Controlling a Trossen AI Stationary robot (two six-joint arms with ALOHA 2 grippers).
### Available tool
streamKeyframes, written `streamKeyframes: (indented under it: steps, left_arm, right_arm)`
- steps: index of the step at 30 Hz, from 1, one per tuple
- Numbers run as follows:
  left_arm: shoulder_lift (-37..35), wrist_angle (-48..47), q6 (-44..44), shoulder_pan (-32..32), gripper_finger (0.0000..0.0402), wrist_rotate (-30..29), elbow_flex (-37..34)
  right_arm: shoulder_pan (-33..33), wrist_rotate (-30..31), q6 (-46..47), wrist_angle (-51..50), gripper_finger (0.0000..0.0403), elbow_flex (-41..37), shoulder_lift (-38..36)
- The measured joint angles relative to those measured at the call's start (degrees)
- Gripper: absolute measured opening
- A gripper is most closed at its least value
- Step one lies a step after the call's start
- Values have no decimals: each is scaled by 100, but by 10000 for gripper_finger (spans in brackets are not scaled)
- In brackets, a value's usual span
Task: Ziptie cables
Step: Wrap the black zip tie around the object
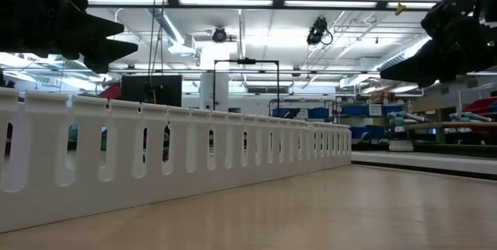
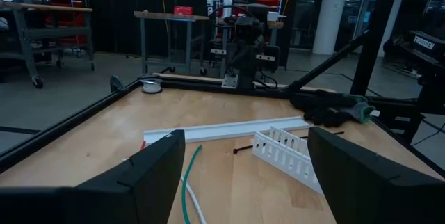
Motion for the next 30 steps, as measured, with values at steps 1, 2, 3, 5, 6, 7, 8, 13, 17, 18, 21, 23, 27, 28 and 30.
streamKeyframes:
  steps: [1, 2, 3, 5, 6, 7, 8, 13, 17, 18, 21, 23, 27, 28, 30]
  left_arm:
    - [1, -2, 1, 0, 280, 0, -1]
    - [2, -2, 2, 0, 280, 0, 0]
    - [2, 0, 0, -2, 280, 0, 0]
    - [2, 0, 2, -2, 280, 0, 0]
    - [2, -1, 1, -1, 280, 0, -1]
    - [2, -1, 1, -1, 280, 0, 0]
    - [1, 0, 1, -1, 280, 1, 0]
    - [2, 0, 0, 0, 280, 2, -1]
    - [1, 1, 0, -1, 280, 2, 0]
    - [2, 0, 0, 0, 280, 2, -1]
    - [0, 2, 2, -1, 280, 2, 0]
    - [2, 2, 0, 0, 280, 2, 0]
    - [1, 2, 1, 0, 280, 2, -1]
    - [0, 3, 1, 0, 280, 2, 0]
    - [0, 2, 0, 0, 280, 2, -2]
  right_arm:
    - [-2, -17, 171, 85, 1, -2, 0]
    - [0, -47, 377, 153, 1, 0, -2]
    - [0, -50, 557, 214, 1, 0, -1]
    - [-4, -50, 809, 382, 1, -1, 1]
    - [-4, -51, 912, 551, 1, 0, 7]
    - [-4, -72, 968, 722, 1, 5, 32]
    - [1, -120, 985, 815, 1, 30, 80]
    - [65, -151, 874, 748, 1, 827, 965]
    - [66, -26, 708, 234, 0, 1929, 2451]
    - [50, 30, 737, 7, 0, 2263, 2866]
    - [-66, 211, 1158, -812, 0, 3253, 4135]
    - [-166, 241, 1548, -1270, 0, 3870, 4929]
    - [-333, 191, 2158, -2340, 5, 5031, 6278]
    - [-370, 133, 2220, -2612, 8, 5300, 6580]
    - [-445, -8, 2250, -3101, 17, 5789, 7058]
